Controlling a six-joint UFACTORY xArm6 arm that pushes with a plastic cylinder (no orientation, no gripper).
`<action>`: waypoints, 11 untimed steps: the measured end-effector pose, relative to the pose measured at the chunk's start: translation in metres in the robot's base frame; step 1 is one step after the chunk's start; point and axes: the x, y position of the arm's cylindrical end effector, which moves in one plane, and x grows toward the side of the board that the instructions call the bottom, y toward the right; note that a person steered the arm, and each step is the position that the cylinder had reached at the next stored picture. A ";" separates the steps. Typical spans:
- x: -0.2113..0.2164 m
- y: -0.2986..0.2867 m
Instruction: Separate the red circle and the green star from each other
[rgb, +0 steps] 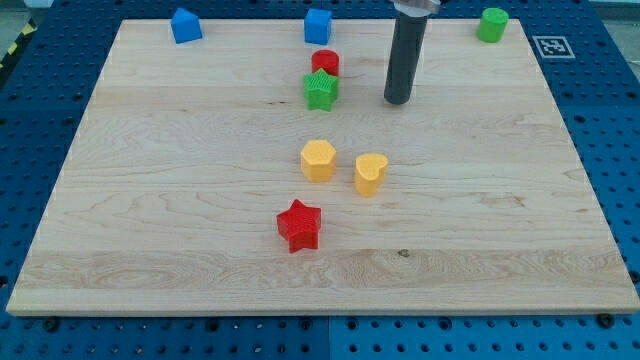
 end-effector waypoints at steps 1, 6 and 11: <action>-0.034 -0.020; -0.047 -0.164; 0.024 -0.086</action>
